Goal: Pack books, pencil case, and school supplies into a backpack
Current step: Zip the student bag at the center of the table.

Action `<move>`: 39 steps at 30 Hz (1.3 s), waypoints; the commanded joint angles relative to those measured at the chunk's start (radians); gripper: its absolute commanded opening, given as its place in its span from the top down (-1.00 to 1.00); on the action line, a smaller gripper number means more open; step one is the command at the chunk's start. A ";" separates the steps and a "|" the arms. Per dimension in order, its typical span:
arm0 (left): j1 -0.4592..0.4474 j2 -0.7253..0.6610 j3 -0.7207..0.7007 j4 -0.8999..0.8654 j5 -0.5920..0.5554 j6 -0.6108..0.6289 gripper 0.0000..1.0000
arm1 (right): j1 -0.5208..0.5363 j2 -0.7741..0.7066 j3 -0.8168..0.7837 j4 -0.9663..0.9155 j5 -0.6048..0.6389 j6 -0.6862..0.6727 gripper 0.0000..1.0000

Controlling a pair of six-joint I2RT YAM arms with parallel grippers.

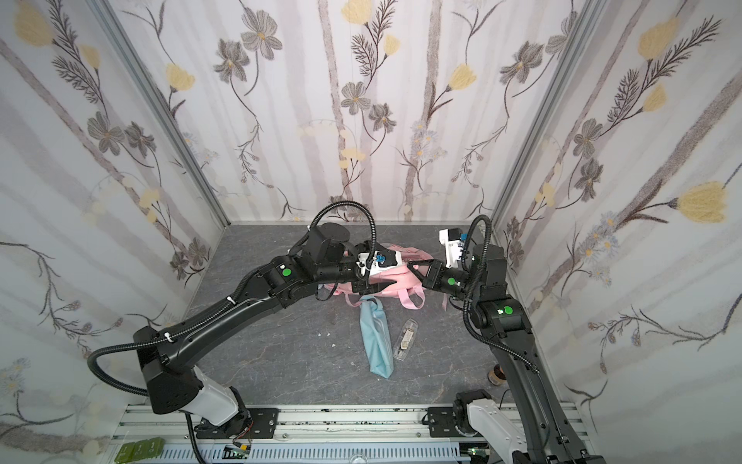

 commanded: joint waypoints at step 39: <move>0.086 0.085 0.156 -0.081 -0.046 -0.311 1.00 | 0.060 0.068 0.116 -0.027 0.139 -0.121 1.00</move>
